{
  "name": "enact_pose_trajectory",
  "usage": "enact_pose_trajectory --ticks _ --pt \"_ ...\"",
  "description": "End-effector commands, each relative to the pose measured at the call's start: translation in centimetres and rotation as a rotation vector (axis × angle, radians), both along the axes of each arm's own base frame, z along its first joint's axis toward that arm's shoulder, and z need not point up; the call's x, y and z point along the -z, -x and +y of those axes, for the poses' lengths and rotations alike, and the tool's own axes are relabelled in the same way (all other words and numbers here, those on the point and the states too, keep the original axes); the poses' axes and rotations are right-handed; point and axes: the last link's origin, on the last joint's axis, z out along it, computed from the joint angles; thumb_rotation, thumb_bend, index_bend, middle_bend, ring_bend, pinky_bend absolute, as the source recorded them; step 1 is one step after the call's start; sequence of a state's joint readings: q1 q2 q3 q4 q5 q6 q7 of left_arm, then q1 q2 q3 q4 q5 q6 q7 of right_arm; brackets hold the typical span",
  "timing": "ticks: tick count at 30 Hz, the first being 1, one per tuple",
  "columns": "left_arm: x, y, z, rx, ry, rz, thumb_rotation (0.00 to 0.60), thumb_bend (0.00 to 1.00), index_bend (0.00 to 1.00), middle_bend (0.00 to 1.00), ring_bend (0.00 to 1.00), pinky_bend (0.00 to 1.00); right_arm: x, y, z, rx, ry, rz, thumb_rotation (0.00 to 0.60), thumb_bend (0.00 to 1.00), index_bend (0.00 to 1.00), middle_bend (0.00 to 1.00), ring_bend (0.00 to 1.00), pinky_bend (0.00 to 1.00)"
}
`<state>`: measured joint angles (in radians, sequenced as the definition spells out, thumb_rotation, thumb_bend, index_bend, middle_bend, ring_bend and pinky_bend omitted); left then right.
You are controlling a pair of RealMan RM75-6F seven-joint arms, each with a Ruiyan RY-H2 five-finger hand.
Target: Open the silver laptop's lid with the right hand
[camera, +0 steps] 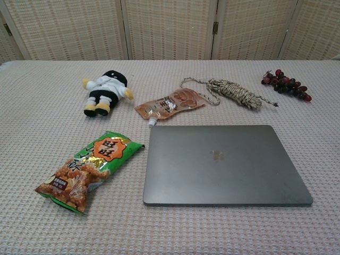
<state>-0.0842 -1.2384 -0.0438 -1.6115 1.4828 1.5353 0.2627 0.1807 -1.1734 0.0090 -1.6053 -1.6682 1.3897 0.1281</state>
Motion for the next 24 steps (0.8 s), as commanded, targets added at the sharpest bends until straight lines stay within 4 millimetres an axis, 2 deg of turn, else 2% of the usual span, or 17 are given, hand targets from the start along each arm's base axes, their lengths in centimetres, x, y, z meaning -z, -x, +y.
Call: enact_pose_trajectory --ticks 1,10,14,19,24 --pt "0.1 -0.1 -0.2 0.016 0.009 -0.005 0.600 0.60 0.19 0.14 0.14 0.00 2.4 -2.1 -0.5 -0.092 -0.117 0.014 0.600 0.59 0.00 0.00 0.00 0.00" --pt "0.2 -0.8 -0.9 0.048 0.030 -0.025 0.600 0.52 0.19 0.14 0.14 0.00 8.6 -6.4 -2.1 -0.222 -0.318 0.060 0.600 0.33 0.00 0.00 0.00 0.00" --pt "0.3 -0.9 -1.0 0.062 0.043 -0.030 0.600 0.47 0.19 0.14 0.14 0.00 11.1 -8.2 -2.6 -0.254 -0.369 0.079 0.600 0.32 0.00 0.00 0.00 0.00" --pt "0.5 -1.2 -0.8 0.084 0.058 -0.036 0.600 0.46 0.19 0.14 0.14 0.00 14.1 -9.9 -3.0 -0.309 -0.408 0.120 0.600 0.31 0.00 0.00 0.00 0.00" --pt "0.6 -1.2 -0.6 0.097 0.071 -0.033 0.600 0.46 0.19 0.14 0.14 0.00 16.6 -10.5 -3.2 -0.338 -0.428 0.170 0.600 0.31 0.00 0.00 0.00 0.00"
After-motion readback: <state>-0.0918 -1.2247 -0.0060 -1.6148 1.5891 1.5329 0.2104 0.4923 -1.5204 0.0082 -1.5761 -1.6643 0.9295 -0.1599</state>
